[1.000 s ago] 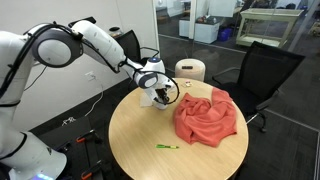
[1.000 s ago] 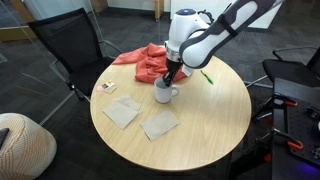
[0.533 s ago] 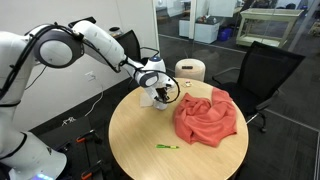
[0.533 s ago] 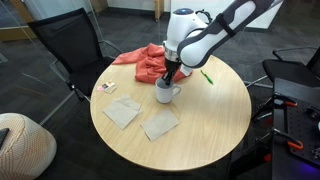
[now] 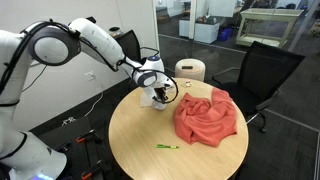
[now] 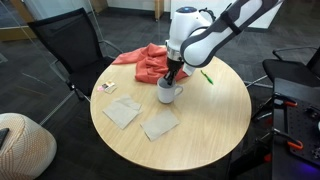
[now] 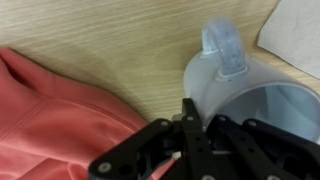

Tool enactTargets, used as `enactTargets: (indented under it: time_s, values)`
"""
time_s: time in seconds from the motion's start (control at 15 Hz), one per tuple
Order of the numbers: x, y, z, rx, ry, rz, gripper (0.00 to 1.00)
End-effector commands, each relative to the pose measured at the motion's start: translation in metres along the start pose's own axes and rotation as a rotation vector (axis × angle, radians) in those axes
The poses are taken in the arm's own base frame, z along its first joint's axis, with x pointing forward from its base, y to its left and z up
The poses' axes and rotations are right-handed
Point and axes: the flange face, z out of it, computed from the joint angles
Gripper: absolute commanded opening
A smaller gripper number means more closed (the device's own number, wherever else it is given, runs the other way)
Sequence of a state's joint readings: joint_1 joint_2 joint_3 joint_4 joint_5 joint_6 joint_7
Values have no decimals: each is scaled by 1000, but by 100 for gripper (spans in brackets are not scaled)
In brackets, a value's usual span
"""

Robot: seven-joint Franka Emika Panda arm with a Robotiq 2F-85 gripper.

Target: Put the pen on the table and move the mug to the right

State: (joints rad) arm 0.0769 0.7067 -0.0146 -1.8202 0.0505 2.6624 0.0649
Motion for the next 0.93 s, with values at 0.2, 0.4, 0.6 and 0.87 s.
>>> enactTargets:
  time_s: [0.2, 0.4, 0.6, 0.87]
  values:
    - [-62, -2, -45, -15, 54, 68, 3]
    - [-98, 2, -51, -16, 81, 107, 3]
    - [-130, 8, -53, -22, 99, 146, 3]
    - [-161, 15, -51, -32, 80, 184, 3]
